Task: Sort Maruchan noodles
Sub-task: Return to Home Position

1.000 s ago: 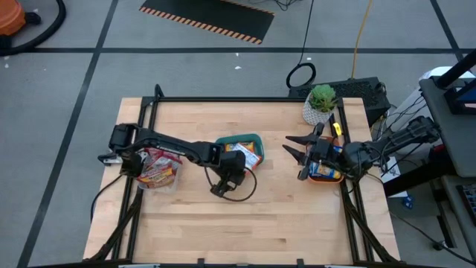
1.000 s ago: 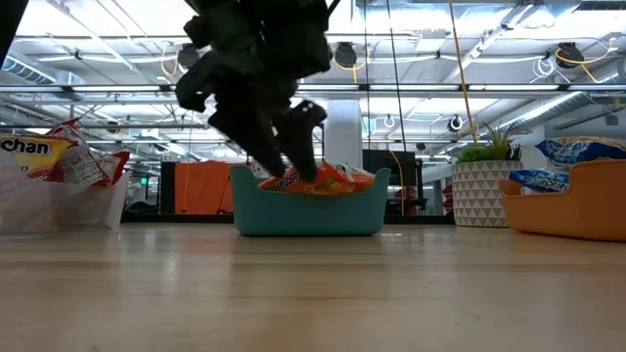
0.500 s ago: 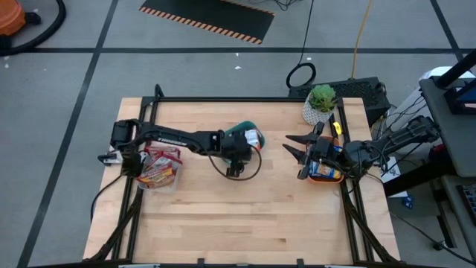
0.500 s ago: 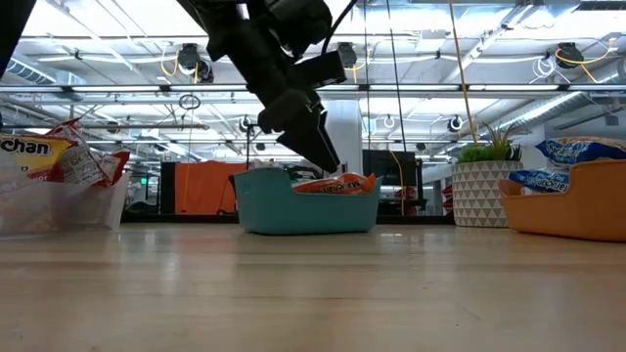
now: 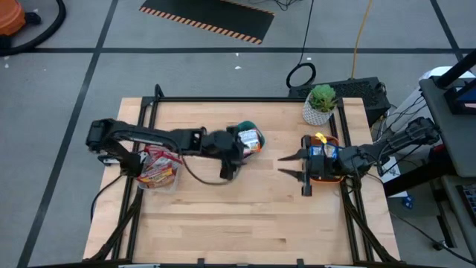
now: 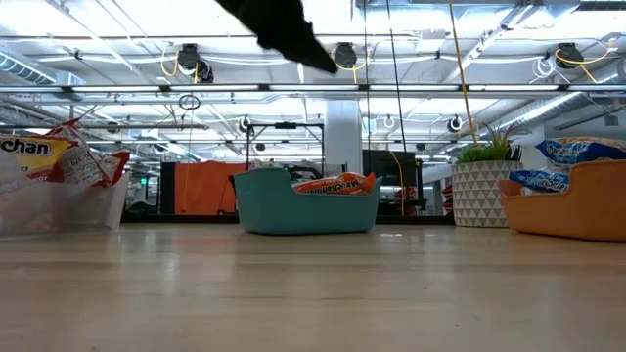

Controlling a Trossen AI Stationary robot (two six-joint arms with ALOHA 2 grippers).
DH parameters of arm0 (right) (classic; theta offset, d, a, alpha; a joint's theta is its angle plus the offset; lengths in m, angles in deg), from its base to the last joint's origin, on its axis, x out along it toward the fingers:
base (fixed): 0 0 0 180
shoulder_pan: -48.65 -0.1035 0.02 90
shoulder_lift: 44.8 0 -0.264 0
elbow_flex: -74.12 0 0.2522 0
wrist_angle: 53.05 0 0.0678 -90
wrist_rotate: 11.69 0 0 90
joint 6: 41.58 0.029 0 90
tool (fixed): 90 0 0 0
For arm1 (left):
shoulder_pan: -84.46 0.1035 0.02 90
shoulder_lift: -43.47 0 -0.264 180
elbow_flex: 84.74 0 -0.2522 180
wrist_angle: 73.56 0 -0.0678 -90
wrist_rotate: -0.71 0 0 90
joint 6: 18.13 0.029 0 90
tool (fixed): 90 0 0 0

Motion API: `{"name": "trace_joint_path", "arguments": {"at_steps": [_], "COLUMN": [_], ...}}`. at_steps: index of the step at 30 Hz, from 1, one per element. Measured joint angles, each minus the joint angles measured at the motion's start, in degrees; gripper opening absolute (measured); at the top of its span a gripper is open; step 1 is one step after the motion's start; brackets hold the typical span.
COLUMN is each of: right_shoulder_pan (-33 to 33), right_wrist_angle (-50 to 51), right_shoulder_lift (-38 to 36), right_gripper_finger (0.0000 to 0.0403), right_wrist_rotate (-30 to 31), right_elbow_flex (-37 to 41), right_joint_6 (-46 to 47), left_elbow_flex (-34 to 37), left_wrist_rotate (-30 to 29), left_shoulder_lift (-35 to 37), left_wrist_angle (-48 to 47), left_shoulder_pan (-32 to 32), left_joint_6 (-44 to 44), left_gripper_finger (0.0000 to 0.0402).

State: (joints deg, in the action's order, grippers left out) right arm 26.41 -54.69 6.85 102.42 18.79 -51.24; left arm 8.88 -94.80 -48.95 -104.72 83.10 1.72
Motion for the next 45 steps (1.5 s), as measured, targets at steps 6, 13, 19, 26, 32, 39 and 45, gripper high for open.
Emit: {"name": "trace_joint_path", "arguments": {"at_steps": [6,13,19,26,32,39,45], "right_shoulder_pan": [0.1,0.9,0.9,0.9,0.8,0.8,0.8], "right_wrist_angle": [0.9,2.4,2.6,7.2,8.6,-2.0,-9.0], "right_shoulder_lift": [1.3,1.7,1.6,1.6,1.6,1.5,1.0], "right_gripper_finger": [0.0117,0.004,0.001,0.0002,0.0003,0.0004,0.0004], "right_wrist_rotate": [3.8,4.2,4.1,4.1,4.1,4.1,0.8], "right_elbow_flex": [0.0,0.0,0.0,0.0,2.1,10.2,16.1], "right_joint_6": [-1.4,-3.7,-6.5,-4.8,0.5,1.5,4.1], "left_elbow_flex": [3.6,13.3,22.3,32.0,40.3,49.3,52.9], "left_wrist_rotate": [-0.4,-3.8,-3.1,-4.1,-4.1,-3.6,-3.6], "left_shoulder_lift": [8.2,18.3,29.0,41.0,50.0,59.3,65.7], "left_wrist_angle": [0.5,1.1,1.4,2.4,3.2,5.8,7.3], "left_shoulder_pan": [0.7,5.8,9.3,9.9,9.4,7.6,6.8], "left_joint_6": [-3.9,-11.1,-15.7,-22.6,-25.5,-26.0,-26.4], "left_gripper_finger": [0.0267,0.017,0.0085,0.0065,0.0065,0.0065,0.0065]}}
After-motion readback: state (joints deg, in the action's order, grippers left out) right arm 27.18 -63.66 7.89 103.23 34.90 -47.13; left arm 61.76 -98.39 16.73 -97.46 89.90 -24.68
